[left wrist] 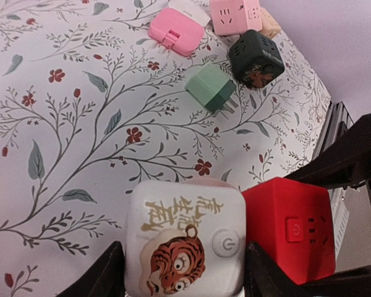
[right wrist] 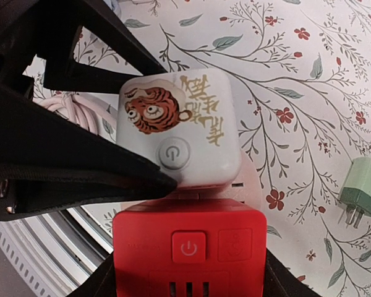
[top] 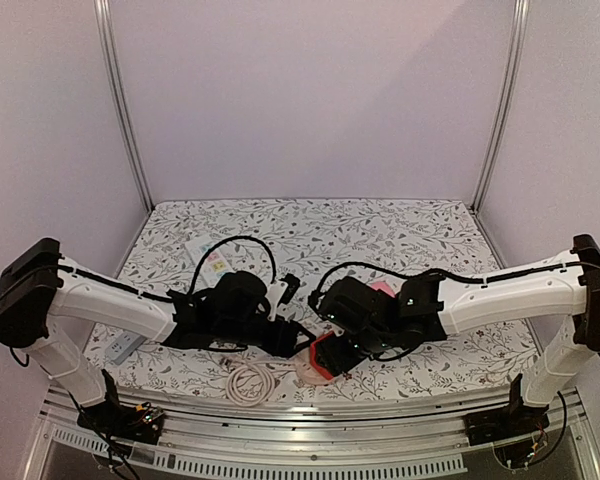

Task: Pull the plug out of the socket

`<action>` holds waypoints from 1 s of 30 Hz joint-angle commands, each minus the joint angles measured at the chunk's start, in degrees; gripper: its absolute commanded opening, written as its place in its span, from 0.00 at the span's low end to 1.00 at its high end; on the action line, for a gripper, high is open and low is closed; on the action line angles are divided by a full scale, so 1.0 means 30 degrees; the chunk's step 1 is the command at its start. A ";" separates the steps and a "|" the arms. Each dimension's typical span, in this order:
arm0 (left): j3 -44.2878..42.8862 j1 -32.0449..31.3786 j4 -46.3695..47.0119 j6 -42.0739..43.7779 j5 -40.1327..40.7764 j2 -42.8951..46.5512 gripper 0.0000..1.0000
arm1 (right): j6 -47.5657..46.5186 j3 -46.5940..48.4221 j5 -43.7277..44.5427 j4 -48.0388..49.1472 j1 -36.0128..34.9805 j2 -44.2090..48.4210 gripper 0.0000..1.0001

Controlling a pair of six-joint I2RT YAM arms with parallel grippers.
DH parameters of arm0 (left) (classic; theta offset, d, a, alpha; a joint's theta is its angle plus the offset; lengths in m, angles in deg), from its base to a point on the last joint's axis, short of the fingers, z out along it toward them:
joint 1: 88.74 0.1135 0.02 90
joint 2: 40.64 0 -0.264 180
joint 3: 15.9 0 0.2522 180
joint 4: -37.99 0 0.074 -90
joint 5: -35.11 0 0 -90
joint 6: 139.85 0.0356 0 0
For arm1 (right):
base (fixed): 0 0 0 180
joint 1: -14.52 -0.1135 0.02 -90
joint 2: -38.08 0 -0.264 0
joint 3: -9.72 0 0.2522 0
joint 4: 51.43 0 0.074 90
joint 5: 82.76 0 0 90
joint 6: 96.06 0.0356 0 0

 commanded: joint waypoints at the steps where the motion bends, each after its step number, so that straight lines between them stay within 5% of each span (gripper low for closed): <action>1: 0.0883 -0.0431 -0.4544 -0.0174 -0.0293 -0.1328 0.40 | -0.0149 0.1347 0.1669 -0.0094 -0.0531 0.0573 0.35; 18: 0.0816 -0.0639 -0.4504 -0.0218 -0.0088 -0.1424 0.39 | -0.1595 0.3868 0.4646 -0.1473 -0.3173 -0.1358 0.35; 30: 0.0640 -0.0668 -0.4955 -0.0449 0.0128 -0.0921 0.39 | -0.0034 0.0955 0.5920 -0.1395 -0.1054 0.2703 0.35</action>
